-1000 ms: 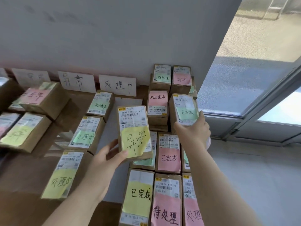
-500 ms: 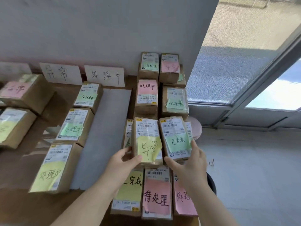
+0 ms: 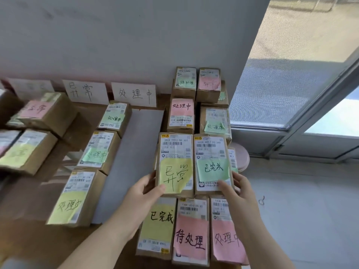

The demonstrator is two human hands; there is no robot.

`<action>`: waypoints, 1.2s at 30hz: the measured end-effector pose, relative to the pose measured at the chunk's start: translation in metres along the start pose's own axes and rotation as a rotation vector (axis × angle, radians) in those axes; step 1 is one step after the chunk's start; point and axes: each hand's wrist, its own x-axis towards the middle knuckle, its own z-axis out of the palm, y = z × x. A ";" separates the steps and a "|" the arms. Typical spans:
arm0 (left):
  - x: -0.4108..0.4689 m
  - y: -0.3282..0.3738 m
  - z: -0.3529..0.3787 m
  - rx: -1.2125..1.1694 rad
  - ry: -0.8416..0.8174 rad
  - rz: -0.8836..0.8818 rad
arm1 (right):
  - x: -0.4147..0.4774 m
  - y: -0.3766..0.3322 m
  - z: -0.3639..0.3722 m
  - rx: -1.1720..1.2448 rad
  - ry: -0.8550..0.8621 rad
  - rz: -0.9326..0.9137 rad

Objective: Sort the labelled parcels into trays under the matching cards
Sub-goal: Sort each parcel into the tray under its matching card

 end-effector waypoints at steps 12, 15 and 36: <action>-0.017 0.025 -0.074 0.090 -0.022 0.174 | -0.023 -0.024 0.054 0.087 -0.089 -0.111; -0.021 0.024 -0.106 0.101 -0.032 0.188 | -0.036 -0.025 0.083 0.086 -0.094 -0.135; -0.059 -0.003 -0.371 0.227 -0.030 0.209 | -0.152 0.007 0.323 0.135 -0.057 -0.138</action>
